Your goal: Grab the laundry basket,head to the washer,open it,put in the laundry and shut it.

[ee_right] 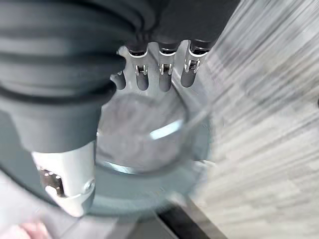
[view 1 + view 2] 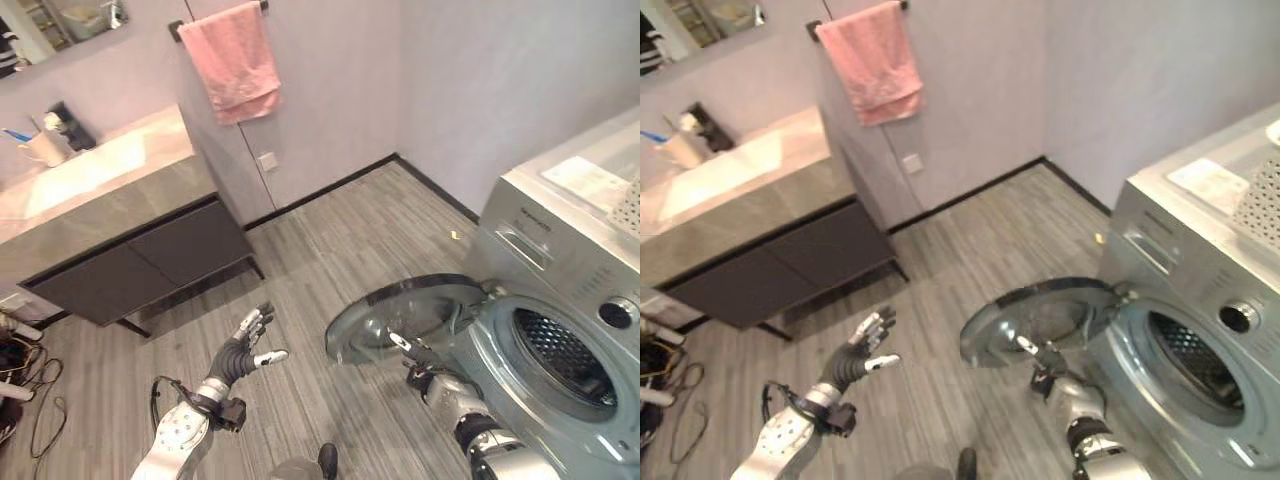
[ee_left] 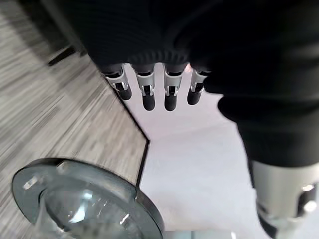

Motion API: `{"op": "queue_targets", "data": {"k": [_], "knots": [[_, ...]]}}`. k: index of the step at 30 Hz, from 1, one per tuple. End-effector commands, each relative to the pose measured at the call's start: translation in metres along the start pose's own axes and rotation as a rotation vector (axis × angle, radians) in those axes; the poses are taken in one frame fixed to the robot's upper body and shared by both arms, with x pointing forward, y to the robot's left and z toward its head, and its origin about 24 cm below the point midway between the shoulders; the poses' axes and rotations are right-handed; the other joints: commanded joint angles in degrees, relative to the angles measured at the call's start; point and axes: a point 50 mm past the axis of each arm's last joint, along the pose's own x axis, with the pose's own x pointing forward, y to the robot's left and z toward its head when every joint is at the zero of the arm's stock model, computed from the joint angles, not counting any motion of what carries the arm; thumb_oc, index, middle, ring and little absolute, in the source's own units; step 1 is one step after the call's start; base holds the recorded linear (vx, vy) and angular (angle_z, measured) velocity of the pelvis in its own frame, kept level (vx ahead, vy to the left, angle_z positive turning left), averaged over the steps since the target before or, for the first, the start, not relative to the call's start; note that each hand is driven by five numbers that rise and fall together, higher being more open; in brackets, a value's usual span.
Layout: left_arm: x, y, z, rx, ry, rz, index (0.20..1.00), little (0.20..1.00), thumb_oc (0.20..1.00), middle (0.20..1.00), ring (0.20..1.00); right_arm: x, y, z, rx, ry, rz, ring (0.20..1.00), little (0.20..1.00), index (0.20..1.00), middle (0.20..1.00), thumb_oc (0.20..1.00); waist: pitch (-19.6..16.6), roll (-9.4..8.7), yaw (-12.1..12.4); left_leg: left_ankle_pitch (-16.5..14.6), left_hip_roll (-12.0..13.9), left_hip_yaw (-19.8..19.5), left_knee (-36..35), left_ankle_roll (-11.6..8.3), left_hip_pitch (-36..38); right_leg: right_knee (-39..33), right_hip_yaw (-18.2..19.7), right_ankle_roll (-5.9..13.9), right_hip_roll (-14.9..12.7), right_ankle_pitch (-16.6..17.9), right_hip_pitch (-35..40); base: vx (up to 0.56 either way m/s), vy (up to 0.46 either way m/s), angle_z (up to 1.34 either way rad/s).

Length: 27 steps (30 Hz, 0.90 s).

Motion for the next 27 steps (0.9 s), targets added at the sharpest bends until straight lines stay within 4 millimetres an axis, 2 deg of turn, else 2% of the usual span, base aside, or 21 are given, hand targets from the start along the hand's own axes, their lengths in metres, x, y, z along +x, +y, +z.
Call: {"op": "queue_targets", "data": {"k": [1,2,3,4,7,8,9,10,13,15,16,19,20,21,24,25,26,27], "knots": [[0.008,0.003,0.051,0.040,-0.259,-0.033,1.000,1.000,1.000,1.000,1.000,0.004,0.036,0.008,-0.031,-0.033,0.104,1.000,1.000,1.000,1.000,1.000,2.00,-2.50,0.68,-10.93,7.57,5.02,0.20,-4.22,6.71,-6.12,2.50,2.96,-5.16,9.21,-7.29,0.04,-0.033,0.15],[0.011,0.000,0.084,0.104,-0.378,-0.155,1.000,1.000,1.000,1.000,1.000,-0.001,0.019,-0.018,-0.140,0.050,0.095,1.000,1.000,1.000,1.000,1.000,0.75,-3.09,-1.82,-10.88,7.90,5.60,0.20,-4.49,7.04,-6.34,3.12,2.91,-4.37,9.05,-7.63,0.04,-0.021,0.04],[0.011,0.000,0.084,0.103,-0.376,-0.157,1.000,1.000,1.000,1.000,1.000,-0.001,0.020,-0.019,-0.140,0.051,0.096,1.000,1.000,1.000,1.000,1.000,0.66,-3.13,-1.75,-10.88,7.94,5.63,0.20,-4.51,7.01,-6.35,3.15,2.90,-4.32,9.04,-7.69,0.09,-0.011,0.00],[0.014,-0.006,0.104,0.116,-0.427,-0.293,1.000,1.000,1.000,1.000,1.000,-0.008,0.001,-0.043,-0.195,0.131,0.074,1.000,1.000,1.000,1.000,1.000,-0.36,-3.21,-4.81,-10.98,8.13,6.62,0.20,-4.73,7.57,-6.54,4.01,2.83,-3.79,8.98,-8.30,0.05,0.008,0.01],[0.018,-0.007,0.108,0.093,-0.431,-0.339,1.000,1.000,1.000,1.000,1.000,-0.012,-0.006,-0.051,-0.214,0.157,0.072,1.000,1.000,1.000,1.000,1.000,-0.81,-3.28,-5.70,-11.08,8.29,7.18,0.20,-4.78,7.83,-6.54,4.69,2.78,-3.50,8.92,-8.81,0.06,0.007,-0.11],[0.037,-0.023,0.101,-0.034,-0.368,-0.490,1.000,1.000,1.000,1.000,1.000,-0.027,-0.038,-0.082,-0.304,0.276,0.018,1.000,1.000,1.000,1.000,1.000,-1.41,-3.73,-10.34,-11.47,8.50,8.94,0.20,-4.83,9.07,-6.42,6.80,2.65,-2.87,8.78,-10.45,0.09,-0.020,-0.32],[0.045,-0.032,0.093,-0.098,-0.335,-0.531,1.000,1.000,1.000,1.000,1.000,-0.031,-0.049,-0.088,-0.346,0.309,-0.008,1.000,1.000,1.000,1.000,1.000,-1.40,-3.97,-11.52,-11.63,8.50,9.40,0.20,-4.78,9.42,-6.29,7.69,2.60,-2.68,8.75,-11.09,0.09,-0.019,-0.30],[0.046,-0.033,0.093,-0.101,-0.337,-0.535,1.000,1.000,1.000,1.000,1.000,-0.031,-0.050,-0.088,-0.346,0.308,-0.012,1.000,1.000,1.000,1.000,1.000,-1.42,-3.84,-11.22,-11.65,8.48,9.49,0.20,-4.78,9.44,-6.22,7.81,2.60,-2.70,8.72,-11.19,0.04,-0.032,-0.32],[0.074,-0.078,0.043,-0.418,-0.112,-0.612,1.000,1.000,1.000,1.000,1.000,-0.044,-0.090,-0.093,-0.455,0.382,-0.134,1.000,1.000,1.000,1.000,1.000,-0.96,-4.35,-14.45,-12.28,8.48,10.97,0.20,-4.40,10.57,-5.50,10.30,2.53,-2.47,8.69,-13.28,0.03,-0.045,-0.52],[0.083,-0.104,0.016,-0.464,0.028,-0.650,1.000,1.000,1.000,1.000,1.000,-0.051,-0.117,-0.086,-0.475,0.402,-0.239,1.000,1.000,1.000,1.000,1.000,-0.33,-4.58,-17.02,-12.59,8.44,11.47,0.20,-4.09,11.01,-4.98,12.10,2.58,-2.16,8.66,-14.83,0.03,-0.028,-0.45],[0.087,-0.115,0.011,-0.441,0.065,-0.703,1.000,1.000,1.000,1.000,1.000,-0.054,-0.130,-0.080,-0.463,0.401,-0.293,1.000,1.000,1.000,1.000,1.000,-0.08,-4.31,-18.07,-12.84,8.37,11.81,0.20,-3.93,11.28,-4.70,13.00,2.63,-2.07,8.64,-15.72,0.04,0.012,-0.31],[0.094,-0.139,-0.009,-0.294,0.198,-0.852,1.000,1.000,1.000,1.000,1.000,-0.062,-0.159,-0.060,-0.426,0.384,-0.403,1.000,1.000,1.000,1.000,1.000,0.38,-3.57,-21.75,-13.79,7.99,13.87,0.20,-3.38,12.28,-4.26,16.10,2.82,-1.59,8.68,-18.50,0.06,0.039,-0.74],[0.105,-0.138,-0.035,-0.077,0.305,-0.837,1.000,1.000,1.000,1.000,1.000,-0.064,-0.169,-0.050,-0.381,0.360,-0.444,1.000,1.000,1.000,1.000,1.000,0.56,-3.35,-24.11,-14.32,7.73,15.27,0.20,-3.12,13.02,-3.93,18.32,2.84,-1.11,8.64,-20.36,0.07,0.039,-0.60],[0.107,-0.140,-0.035,-0.073,0.300,-0.840,1.000,1.000,1.000,1.000,1.000,-0.064,-0.170,-0.048,-0.380,0.358,-0.447,1.000,1.000,1.000,1.000,1.000,0.64,-3.23,-23.91,-14.34,7.66,15.40,0.20,-3.10,13.04,-3.82,18.51,2.84,-1.14,8.61,-20.53,0.06,0.032,-0.48],[0.113,-0.126,-0.083,0.515,0.500,-0.828,1.000,1.000,1.000,1.000,1.000,-0.064,-0.175,-0.041,-0.347,0.336,-0.464,1.000,1.000,1.000,1.000,1.000,1.02,-3.20,-27.27,-14.71,7.46,17.36,0.20,-2.88,13.60,-3.03,21.41,2.74,-0.31,8.51,-23.37,0.03,0.014,-0.46],[0.107,-0.103,-0.108,0.767,0.636,-0.735,1.000,1.000,1.000,1.000,1.000,-0.062,-0.170,-0.042,-0.343,0.323,-0.452,1.000,1.000,1.000,1.000,1.000,1.47,-3.58,-28.53,-14.72,7.39,18.02,0.20,-2.87,13.60,-2.90,22.22,2.56,0.46,8.61,-24.73,0.02,-0.010,-0.37],[0.107,-0.104,-0.109,0.771,0.633,-0.732,1.000,1.000,1.000,1.000,1.000,-0.062,-0.170,-0.042,-0.344,0.323,-0.453,1.000,1.000,1.000,1.000,1.000,1.42,-3.53,-28.53,-14.71,7.34,18.10,0.20,-2.87,13.57,-2.86,22.35,2.56,0.46,8.62,-24.86,0.00,-0.035,-0.50],[0.106,-0.089,-0.115,0.834,0.677,-0.648,1.000,1.000,1.000,1.000,1.000,-0.061,-0.167,-0.042,-0.339,0.305,-0.452,1.000,1.000,1.000,1.000,1.000,1.70,-3.96,-28.80,-14.61,7.38,18.29,0.20,-2.86,13.49,-2.81,22.58,2.43,0.75,8.78,-25.58,-0.03,-0.076,-0.42]]}}
